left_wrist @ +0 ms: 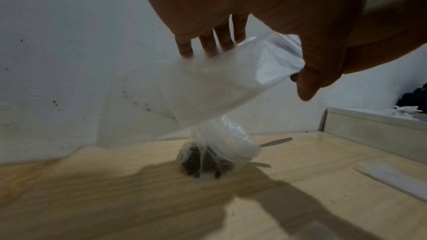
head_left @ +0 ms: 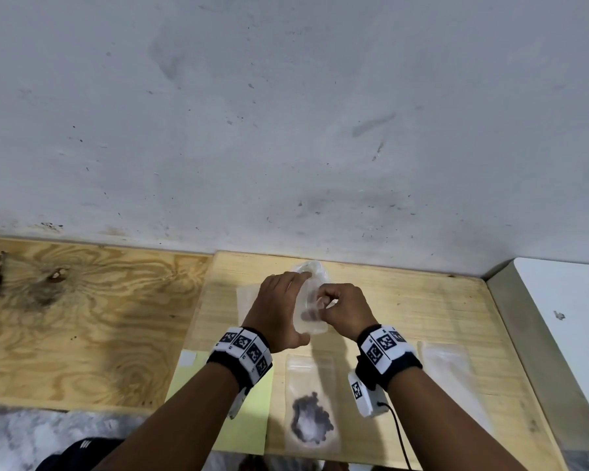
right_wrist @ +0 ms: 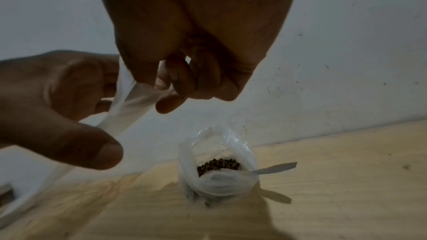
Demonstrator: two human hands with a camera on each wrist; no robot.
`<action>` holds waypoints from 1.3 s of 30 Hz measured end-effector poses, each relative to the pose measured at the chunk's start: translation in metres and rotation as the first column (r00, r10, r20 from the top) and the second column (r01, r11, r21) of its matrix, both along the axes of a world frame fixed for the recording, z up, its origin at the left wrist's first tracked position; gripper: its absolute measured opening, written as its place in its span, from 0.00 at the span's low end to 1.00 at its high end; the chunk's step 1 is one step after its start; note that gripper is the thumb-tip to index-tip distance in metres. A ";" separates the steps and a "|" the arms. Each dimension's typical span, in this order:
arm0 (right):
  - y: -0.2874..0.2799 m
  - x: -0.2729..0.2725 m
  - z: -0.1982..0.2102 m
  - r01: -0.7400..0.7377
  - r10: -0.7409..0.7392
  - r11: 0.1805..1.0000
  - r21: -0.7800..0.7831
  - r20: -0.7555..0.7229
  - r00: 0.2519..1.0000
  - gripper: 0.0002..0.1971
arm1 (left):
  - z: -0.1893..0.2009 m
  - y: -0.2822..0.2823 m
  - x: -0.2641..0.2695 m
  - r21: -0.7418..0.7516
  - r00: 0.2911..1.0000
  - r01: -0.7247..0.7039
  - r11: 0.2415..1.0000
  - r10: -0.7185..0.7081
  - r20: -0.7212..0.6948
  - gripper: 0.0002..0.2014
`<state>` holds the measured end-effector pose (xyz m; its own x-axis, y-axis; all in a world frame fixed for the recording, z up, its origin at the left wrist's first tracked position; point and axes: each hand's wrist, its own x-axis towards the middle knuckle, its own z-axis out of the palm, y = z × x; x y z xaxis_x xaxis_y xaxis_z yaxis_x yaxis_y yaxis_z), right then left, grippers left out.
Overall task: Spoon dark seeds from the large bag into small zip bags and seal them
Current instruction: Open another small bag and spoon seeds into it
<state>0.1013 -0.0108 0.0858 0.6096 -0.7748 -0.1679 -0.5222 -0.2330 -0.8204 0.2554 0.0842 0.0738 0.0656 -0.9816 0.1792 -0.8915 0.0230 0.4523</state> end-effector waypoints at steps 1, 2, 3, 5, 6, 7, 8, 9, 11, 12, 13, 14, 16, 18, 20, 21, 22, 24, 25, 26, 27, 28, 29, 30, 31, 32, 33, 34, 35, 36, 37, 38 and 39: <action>0.001 0.001 0.002 0.003 -0.004 1.000 -0.017 -0.027 1.000 0.03 | -0.003 0.001 0.000 -0.007 1.000 0.012 1.000 -0.012 -0.011 0.53; 0.002 0.001 0.003 0.008 -0.010 0.999 -0.032 -0.066 0.998 0.07 | -0.004 0.002 0.001 -0.008 0.999 0.021 1.000 -0.021 -0.030 0.53; 0.003 0.000 0.004 0.005 -0.009 0.999 -0.036 -0.106 0.994 0.11 | -0.005 0.003 0.002 -0.004 0.998 0.028 1.000 -0.028 -0.056 0.53; 0.004 0.001 0.002 0.006 -0.013 0.999 -0.043 -0.160 0.987 0.12 | -0.006 0.003 0.004 0.014 0.992 0.025 1.000 -0.023 -0.120 0.52; 0.003 0.002 -0.001 0.014 -0.020 0.999 -0.039 -0.163 0.986 0.09 | -0.006 0.003 0.006 0.022 0.988 0.013 1.000 -0.010 -0.152 0.50; 0.003 0.002 -0.004 0.014 -0.019 0.999 -0.032 -0.145 0.989 0.09 | -0.006 0.003 0.006 0.041 0.983 0.000 0.999 0.008 -0.182 0.49; 0.002 0.001 -0.009 0.016 -0.016 1.000 -0.001 -0.110 0.994 0.11 | -0.005 0.005 0.007 0.065 0.977 -0.017 0.998 0.031 -0.212 0.48; 0.001 0.002 -0.012 0.025 -0.022 0.999 0.038 -0.080 0.997 0.13 | -0.005 0.005 0.008 0.093 0.969 -0.036 0.995 0.057 -0.238 0.46; 0.000 0.003 -0.017 0.054 -0.050 0.993 0.106 -0.048 0.998 0.15 | -0.009 0.007 0.010 0.158 0.955 -0.057 0.986 0.100 -0.279 0.44; 0.000 0.003 -0.019 0.068 -0.063 0.988 0.136 -0.046 0.997 0.15 | -0.012 0.007 0.010 0.186 0.949 -0.062 0.981 0.116 -0.295 0.43; 0.000 0.003 -0.022 0.084 -0.077 0.981 0.176 -0.047 0.996 0.14 | -0.017 0.008 0.012 0.214 0.938 -0.070 0.974 0.137 -0.317 0.44; 0.000 0.003 -0.024 0.099 -0.091 0.970 0.223 -0.045 0.995 0.13 | -0.022 0.008 0.013 0.239 0.923 -0.085 0.967 0.167 -0.346 0.44; -0.002 0.003 -0.029 0.112 -0.112 0.945 0.306 -0.015 0.994 0.11 | -0.032 0.007 0.015 0.277 0.877 -0.137 0.951 0.247 -0.413 0.45; -0.006 -0.001 -0.035 0.156 -0.176 0.932 0.328 0.031 0.984 0.07 | -0.040 0.006 0.018 0.312 0.816 -0.214 0.926 0.345 -0.464 0.41; -0.016 -0.009 -0.044 0.287 -0.310 0.927 0.242 0.062 0.949 0.04 | -0.045 0.002 0.023 0.352 0.744 -0.286 0.891 0.438 -0.504 0.36; -0.023 -0.013 -0.049 0.362 -0.375 0.916 0.173 0.051 0.925 0.03 | -0.048 -0.001 0.027 0.382 0.703 -0.306 0.872 0.478 -0.528 0.35; -0.028 -0.018 -0.053 0.419 -0.421 0.903 0.097 0.010 0.907 0.04 | -0.050 -0.004 0.030 0.409 0.662 -0.319 0.855 0.510 -0.550 0.34; -0.041 -0.027 -0.063 0.447 -0.443 0.894 -0.007 -0.153 0.884 0.11 | -0.053 -0.011 0.035 0.451 0.607 -0.324 0.832 0.548 -0.575 0.34; -0.047 -0.030 -0.067 0.436 -0.425 0.900 -0.010 -0.245 0.872 0.17 | -0.055 -0.014 0.036 0.468 0.595 -0.319 0.824 0.558 -0.578 0.36; -0.053 -0.032 -0.072 0.415 -0.389 0.910 0.008 -0.331 0.859 0.24 | -0.056 -0.018 0.037 0.487 0.581 -0.308 0.818 0.567 -0.585 0.38; -0.058 -0.033 -0.077 0.387 -0.341 0.921 0.036 -0.404 0.849 0.30 | -0.056 -0.021 0.038 0.502 0.571 -0.290 0.815 0.568 -0.592 0.40; -0.062 -0.032 -0.081 0.355 -0.284 0.933 0.068 -0.468 0.837 0.35 | -0.056 -0.025 0.038 0.507 0.567 -0.269 0.819 0.561 -0.604 0.42; -0.066 -0.030 -0.085 0.322 -0.227 0.942 0.098 -0.521 0.823 0.38 | -0.058 -0.030 0.039 0.509 0.569 -0.245 0.825 0.548 -0.613 0.43; -0.069 -0.029 -0.088 0.293 -0.177 0.948 0.123 -0.562 0.808 0.39 | -0.058 -0.034 0.039 0.514 0.574 -0.220 0.829 0.536 -0.619 0.43; -0.072 -0.027 -0.091 0.273 -0.141 0.951 0.144 -0.585 0.799 0.38 | -0.059 -0.038 0.039 0.524 0.581 -0.199 0.828 0.530 -0.618 0.45; -0.074 -0.025 -0.092 0.262 -0.122 0.952 0.157 -0.590 0.798 0.33 | -0.060 -0.042 0.038 0.537 0.593 -0.186 0.823 0.530 -0.606 0.45; -0.076 -0.023 -0.093 0.256 -0.117 0.953 0.164 -0.580 0.806 0.27 | -0.060 -0.046 0.038 0.553 0.613 -0.175 0.815 0.529 -0.587 0.46; -0.077 -0.021 -0.092 0.254 -0.122 0.954 0.162 -0.562 0.818 0.20 | -0.061 -0.050 0.037 0.569 0.637 -0.167 0.805 0.529 -0.561 0.47; -0.078 -0.020 -0.091 0.255 -0.136 0.955 0.153 -0.537 0.833 0.15 | -0.062 -0.053 0.037 0.585 0.656 -0.164 0.794 0.531 -0.536 0.48; -0.079 -0.018 -0.089 0.264 -0.163 0.955 0.138 -0.498 0.852 0.10 | -0.063 -0.056 0.037 0.598 0.665 -0.162 0.785 0.534 -0.521 0.50; -0.079 -0.017 -0.089 0.281 -0.205 0.953 0.113 -0.440 0.874 0.08 | -0.064 -0.058 0.038 0.603 0.664 -0.162 0.781 0.538 -0.519 0.51; -0.078 -0.016 -0.088 0.307 -0.258 0.948 0.082 -0.363 0.895 0.07 | -0.065 -0.060 0.039 0.603 0.654 -0.166 0.780 0.545 -0.525 0.52; -0.077 -0.015 -0.088 0.337 -0.312 0.940 0.049 -0.272 0.910 0.07 | -0.066 -0.061 0.040 0.603 0.643 -0.171 0.779 0.552 -0.531 0.52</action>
